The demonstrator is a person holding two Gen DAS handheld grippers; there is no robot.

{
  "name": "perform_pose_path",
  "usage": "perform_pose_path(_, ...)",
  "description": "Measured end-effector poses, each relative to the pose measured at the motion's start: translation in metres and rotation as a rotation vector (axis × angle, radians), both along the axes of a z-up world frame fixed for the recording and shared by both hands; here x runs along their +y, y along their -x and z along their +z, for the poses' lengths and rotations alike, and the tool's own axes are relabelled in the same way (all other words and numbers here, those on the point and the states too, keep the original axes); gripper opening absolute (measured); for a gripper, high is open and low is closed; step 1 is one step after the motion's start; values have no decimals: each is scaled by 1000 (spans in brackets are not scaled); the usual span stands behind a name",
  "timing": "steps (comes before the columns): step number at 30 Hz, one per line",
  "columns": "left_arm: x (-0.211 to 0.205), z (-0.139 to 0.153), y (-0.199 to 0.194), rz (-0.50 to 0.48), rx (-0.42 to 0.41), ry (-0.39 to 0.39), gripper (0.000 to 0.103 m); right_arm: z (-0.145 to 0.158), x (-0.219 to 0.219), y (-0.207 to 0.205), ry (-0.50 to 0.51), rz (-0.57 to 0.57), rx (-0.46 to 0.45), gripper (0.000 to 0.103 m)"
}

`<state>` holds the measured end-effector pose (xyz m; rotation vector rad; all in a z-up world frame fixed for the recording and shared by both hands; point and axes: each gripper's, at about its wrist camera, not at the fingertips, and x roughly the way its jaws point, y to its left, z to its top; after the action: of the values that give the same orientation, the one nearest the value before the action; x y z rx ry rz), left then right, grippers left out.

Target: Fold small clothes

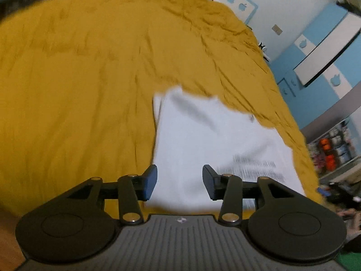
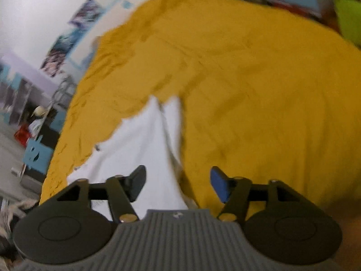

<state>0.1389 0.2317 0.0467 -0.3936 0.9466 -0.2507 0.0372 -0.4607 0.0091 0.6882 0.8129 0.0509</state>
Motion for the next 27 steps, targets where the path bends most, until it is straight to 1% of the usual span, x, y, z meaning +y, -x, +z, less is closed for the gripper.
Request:
perform_pose_path(2,-6,7,-36,-1,19,-29,50,10,4,-25,21,18,-43,63)
perform_pose_path(5,-18,3,-98,9,41,-27,51,17,14,-76,34,28,-77,63)
perform_pose_path(6,-23,-3,-118,4,37,-45,56,18,16,-89,47,33,-86,63)
perform_pose_path(7,-28,-10,-136,-6,33,-80,62,18,21,-107,71,40,-95,64)
perform_pose_path(8,-35,-20,-150,-15,40,-129,62,17,27,-123,94,45,-99,65)
perform_pose_path(9,-40,-30,-168,-16,72,-184,62,17,34,-138,120,45,-101,70)
perform_pose_path(10,-46,-37,-184,-9,104,-212,62,15,39,-154,151,51,-94,71)
perform_pose_path(12,-57,-48,-208,-30,151,-203,62,9,54,-186,200,67,-52,71)
perform_pose_path(14,-70,-55,-223,-97,183,-173,62,0,69,-211,241,88,-8,71)
perform_pose_path(15,-78,-60,-233,-131,207,-170,62,-5,75,-220,245,103,9,71)
perform_pose_path(16,-85,-65,-242,-137,236,-183,62,-10,80,-228,245,117,28,71)
perform_pose_path(17,-88,-70,-249,-124,253,-212,62,-15,85,-234,249,124,44,71)
perform_pose_path(18,-94,-73,-255,-104,259,-258,61,-19,89,-239,259,125,66,70)
perform_pose_path(19,-100,-76,-260,-100,259,-296,61,-22,91,-242,265,125,78,70)
perform_pose_path(20,-108,-83,-266,-110,279,-336,61,-24,94,-242,263,123,83,70)
perform_pose_path(23,-115,-103,-283,-83,400,-397,61,-33,100,-231,228,118,93,70)
perform_pose_path(24,-120,-107,-285,-95,418,-415,57,-34,103,-232,226,118,102,70)
perform_pose_path(26,-129,-113,-287,-152,422,-472,45,-35,107,-232,246,111,122,70)
perform_pose_path(27,-132,-113,-287,-161,420,-514,27,-37,106,-233,262,99,133,70)
